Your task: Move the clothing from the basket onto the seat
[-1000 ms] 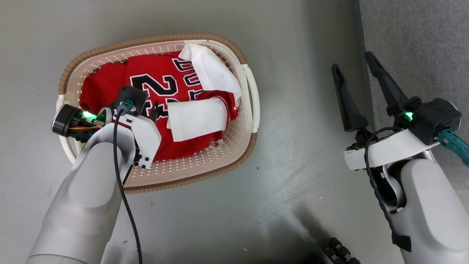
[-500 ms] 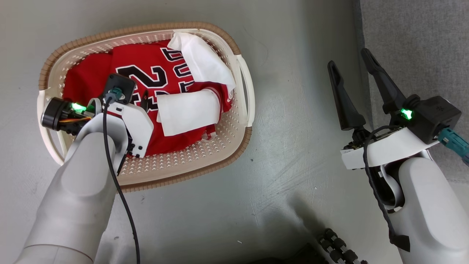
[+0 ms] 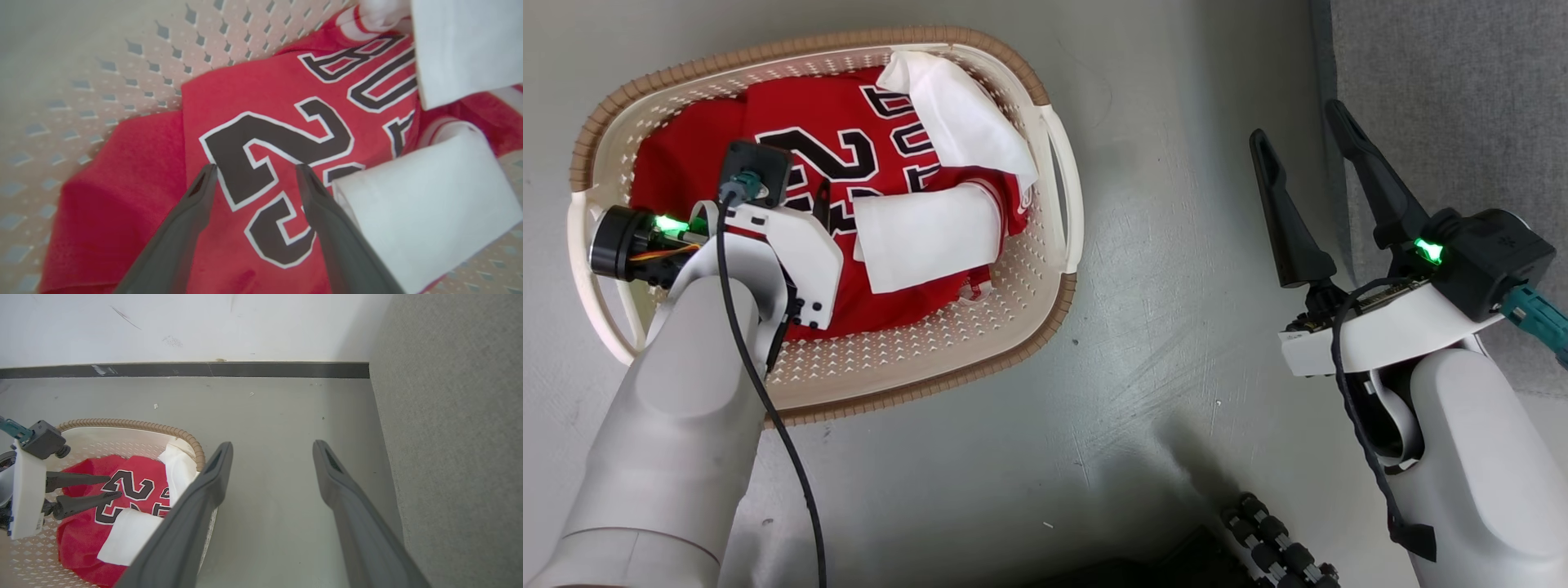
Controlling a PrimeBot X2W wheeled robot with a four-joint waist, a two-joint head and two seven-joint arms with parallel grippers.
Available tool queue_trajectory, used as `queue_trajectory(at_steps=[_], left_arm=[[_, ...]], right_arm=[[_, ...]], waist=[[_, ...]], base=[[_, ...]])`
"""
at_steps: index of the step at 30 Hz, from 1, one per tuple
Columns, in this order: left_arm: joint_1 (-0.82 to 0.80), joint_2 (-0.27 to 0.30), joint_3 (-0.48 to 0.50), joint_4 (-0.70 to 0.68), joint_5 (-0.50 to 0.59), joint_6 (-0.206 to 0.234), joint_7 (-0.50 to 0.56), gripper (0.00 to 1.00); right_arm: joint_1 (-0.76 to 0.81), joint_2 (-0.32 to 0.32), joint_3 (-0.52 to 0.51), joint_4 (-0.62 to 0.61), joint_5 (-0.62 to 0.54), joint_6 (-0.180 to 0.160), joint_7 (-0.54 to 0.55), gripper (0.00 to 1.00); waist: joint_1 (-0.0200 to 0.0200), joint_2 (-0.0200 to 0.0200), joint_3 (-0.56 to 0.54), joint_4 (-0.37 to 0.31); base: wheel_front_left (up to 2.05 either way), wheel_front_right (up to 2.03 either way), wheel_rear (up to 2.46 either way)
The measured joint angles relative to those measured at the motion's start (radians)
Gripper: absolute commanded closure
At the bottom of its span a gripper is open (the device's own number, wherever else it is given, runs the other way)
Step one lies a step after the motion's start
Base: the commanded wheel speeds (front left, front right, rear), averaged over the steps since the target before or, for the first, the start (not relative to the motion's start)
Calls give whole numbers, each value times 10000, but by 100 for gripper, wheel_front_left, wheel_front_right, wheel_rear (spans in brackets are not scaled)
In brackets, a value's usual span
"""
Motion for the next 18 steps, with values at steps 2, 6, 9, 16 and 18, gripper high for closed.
queue_trajectory(at_steps=[2,6,9,16,18], left_arm=[[-57,35,65,35,-54,31,-33,0],[-152,50,128,138,-75,42,-42,0],[-231,65,155,219,-142,42,-115,0],[-282,27,138,418,-146,40,-215,0],[-282,6,104,497,-148,40,-215,0]], right_arm=[[0,0,17,-19,38,0,0,0],[0,0,42,-52,178,0,0,0],[-1,0,52,-90,178,0,0,0],[-20,2,67,-178,268,0,-2,0],[-58,2,88,-211,280,0,-15,0]], waist=[[0,0,57,-12],[0,0,157,-35],[0,0,219,-52],[0,0,330,-92],[0,0,360,-114]], base=[[0,0,0],[0,0,0],[0,0,0],[0,0,0],[0,0,0]])
